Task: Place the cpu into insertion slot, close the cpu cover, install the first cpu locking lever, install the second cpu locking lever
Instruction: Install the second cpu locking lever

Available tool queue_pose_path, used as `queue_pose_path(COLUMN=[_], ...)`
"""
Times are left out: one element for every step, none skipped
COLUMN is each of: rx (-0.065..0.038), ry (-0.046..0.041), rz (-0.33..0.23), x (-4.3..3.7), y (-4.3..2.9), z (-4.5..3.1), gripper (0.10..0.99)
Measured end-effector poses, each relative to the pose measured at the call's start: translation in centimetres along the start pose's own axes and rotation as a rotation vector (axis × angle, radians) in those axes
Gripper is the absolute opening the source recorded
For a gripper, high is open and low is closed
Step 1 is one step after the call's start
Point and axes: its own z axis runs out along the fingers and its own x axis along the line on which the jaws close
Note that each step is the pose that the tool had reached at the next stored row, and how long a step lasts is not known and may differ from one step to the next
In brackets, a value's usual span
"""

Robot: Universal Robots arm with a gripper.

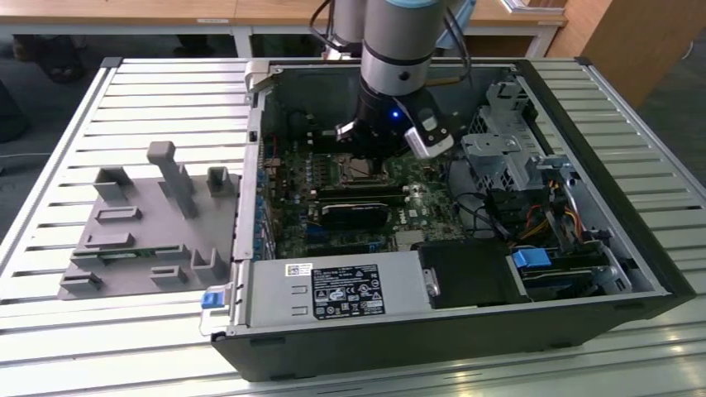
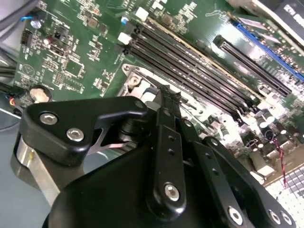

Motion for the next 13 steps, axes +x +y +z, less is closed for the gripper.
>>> queue_pose_path(rx=[0.0, 0.0, 0.0, 0.0, 0.0, 0.0, 0.0, 0.0, 0.0, 0.0, -0.001, -0.002, -0.002], ry=[0.0, 0.0, 0.0, 0.0, 0.0, 0.0, 0.0001, 0.0001, 0.0, 0.0, 0.0, 0.0, 0.0], rz=[0.0, 0.0, 0.0, 0.0, 0.0, 0.0, 0.0, 0.0, 0.0, 0.0, 0.0, 0.0, 0.0], x=[0.12, 0.24, 0.37, 0.5, 0.59, 0.64, 0.65, 0.65, 0.66, 0.66, 0.68, 0.71, 0.76], y=[-0.01, -0.02, -0.04, -0.05, -0.07, -0.09, -0.14, -0.21, -0.3, -0.38, -0.43, -0.47, -0.5], z=[0.0, 0.0, 0.0, 0.0, 0.0, 0.0, 0.0, -0.01, -0.01, -0.02, -0.03, -0.03, -0.03], gripper=[0.106, 0.106, 0.106, 0.106, 0.106, 0.106, 0.106, 0.106, 0.106, 0.106, 0.106, 0.106, 0.106])
